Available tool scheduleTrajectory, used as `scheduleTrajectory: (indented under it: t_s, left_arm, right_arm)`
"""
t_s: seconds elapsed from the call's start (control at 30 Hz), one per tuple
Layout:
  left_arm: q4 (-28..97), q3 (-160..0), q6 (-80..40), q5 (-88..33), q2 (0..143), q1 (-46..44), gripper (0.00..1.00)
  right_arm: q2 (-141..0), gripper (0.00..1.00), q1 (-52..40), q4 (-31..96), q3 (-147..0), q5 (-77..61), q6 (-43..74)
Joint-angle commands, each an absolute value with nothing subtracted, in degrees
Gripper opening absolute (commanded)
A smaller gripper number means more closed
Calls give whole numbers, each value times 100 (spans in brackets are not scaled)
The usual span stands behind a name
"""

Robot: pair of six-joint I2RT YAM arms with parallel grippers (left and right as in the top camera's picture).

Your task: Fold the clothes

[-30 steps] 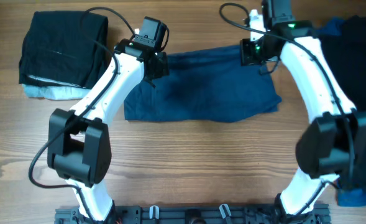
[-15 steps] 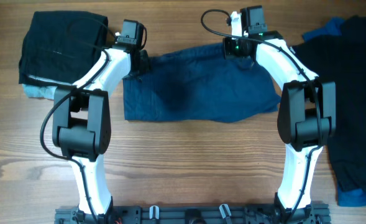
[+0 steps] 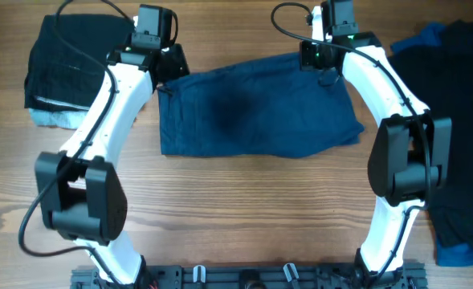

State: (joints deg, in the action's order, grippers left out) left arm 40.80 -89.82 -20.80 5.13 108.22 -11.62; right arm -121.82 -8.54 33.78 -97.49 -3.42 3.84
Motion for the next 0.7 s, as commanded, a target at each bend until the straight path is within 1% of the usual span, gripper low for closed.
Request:
scheduleTrajectory:
  t_s: [0.0, 0.1, 0.13, 0.23, 0.27, 0.37, 0.43, 0.47, 0.5, 0.57, 0.6, 0.63, 0.67]
  left_arm:
    - [4121, -8818, -1990, 607, 11319, -1133, 4]
    - [4143, -8796, -1990, 607, 11653, -1133, 4]
    - [4143, -8796, -1990, 609, 11749, -1133, 4]
    - [4134, -8840, -1968, 613, 11705, -1107, 4]
    - [4136, -8912, -1970, 609, 11596, -1055, 4]
    - [4506, -8976, -2215, 296, 11045, -794, 4]
    - [5297, -8973, -2692, 178, 10960, -585, 4]
    - [5518, -8932, -2746, 143, 10982, -523, 5]
    - [5736, -8831, -2744, 67, 10989, -456, 9]
    - [5787, -8523, -2742, -270, 10995, -410, 12]
    - [5745, -8331, -2742, -440, 10997, -412, 15]
    - [5721, -8171, -2742, -567, 10997, -412, 17]
    - [5704, -7983, -2740, -738, 11000, -412, 24]
  right_arm:
    - [-12599, 39, -666, 3035, -9688, -128, 475]
    - [-13102, 39, -624, 2602, -9688, -128, 489]
    - [-13227, 45, -624, 2541, -9688, -130, 493]
    - [-13338, 47, -631, 2482, -9690, -379, 440]
    - [-13297, 50, -628, 2497, -9719, -517, 303]
    - [-12768, 54, -628, 2930, -9887, -519, 301]
    - [-12033, 56, -681, 3774, -9907, -718, 298]
    - [-11799, 56, -709, 4185, -9907, -755, 301]
    - [-11611, 57, -729, 4639, -9904, -755, 303]
    - [-11518, 56, -731, 5489, -9891, -753, 318]
    - [-11539, 53, -725, 5621, -9804, -751, 316]
    - [-11539, 52, -720, 5625, -9675, -751, 309]
    - [-11550, 52, -720, 5566, -9504, -744, 294]
